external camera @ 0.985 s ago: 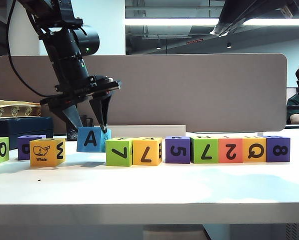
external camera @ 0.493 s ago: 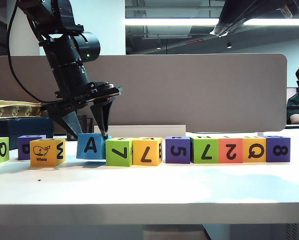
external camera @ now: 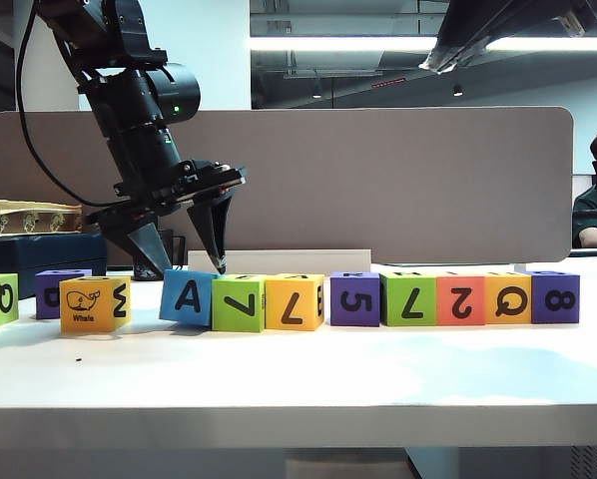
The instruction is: Select the appropriate blocks from the scattered letter blocks on the table and arrange them in a row to spell out "LEARNING".
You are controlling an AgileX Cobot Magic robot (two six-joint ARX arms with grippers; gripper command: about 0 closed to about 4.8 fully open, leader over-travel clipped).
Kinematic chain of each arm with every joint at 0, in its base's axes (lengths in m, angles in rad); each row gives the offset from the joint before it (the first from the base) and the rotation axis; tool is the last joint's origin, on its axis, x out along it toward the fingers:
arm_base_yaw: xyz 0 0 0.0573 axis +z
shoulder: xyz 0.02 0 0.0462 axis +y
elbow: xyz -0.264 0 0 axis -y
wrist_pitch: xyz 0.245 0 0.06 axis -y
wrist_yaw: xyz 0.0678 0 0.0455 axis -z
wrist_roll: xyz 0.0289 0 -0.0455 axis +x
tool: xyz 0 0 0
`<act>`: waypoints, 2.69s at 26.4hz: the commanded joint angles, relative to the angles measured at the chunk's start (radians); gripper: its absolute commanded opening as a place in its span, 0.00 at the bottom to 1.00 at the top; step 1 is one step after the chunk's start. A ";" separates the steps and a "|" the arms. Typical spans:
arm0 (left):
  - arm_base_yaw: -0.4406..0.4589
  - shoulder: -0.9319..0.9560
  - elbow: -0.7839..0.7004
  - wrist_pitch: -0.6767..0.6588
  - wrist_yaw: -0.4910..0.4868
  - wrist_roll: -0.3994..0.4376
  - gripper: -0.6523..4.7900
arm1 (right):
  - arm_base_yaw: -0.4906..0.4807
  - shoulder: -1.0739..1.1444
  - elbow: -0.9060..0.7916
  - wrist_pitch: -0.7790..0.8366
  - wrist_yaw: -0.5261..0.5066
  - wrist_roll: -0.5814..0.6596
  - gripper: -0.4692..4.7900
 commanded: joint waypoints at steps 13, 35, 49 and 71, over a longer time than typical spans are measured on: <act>-0.001 -0.008 0.097 -0.107 -0.031 0.034 0.70 | 0.001 -0.003 0.004 0.010 -0.002 -0.003 0.09; 0.000 -0.005 0.035 -0.162 -0.293 0.154 0.15 | 0.001 -0.003 0.004 -0.006 -0.002 -0.003 0.09; -0.002 -0.005 -0.044 -0.040 -0.112 0.106 0.14 | 0.001 -0.003 0.004 -0.013 -0.002 -0.003 0.09; -0.010 -0.006 -0.042 -0.214 -0.021 0.094 0.14 | 0.001 -0.003 0.004 -0.004 -0.002 -0.003 0.09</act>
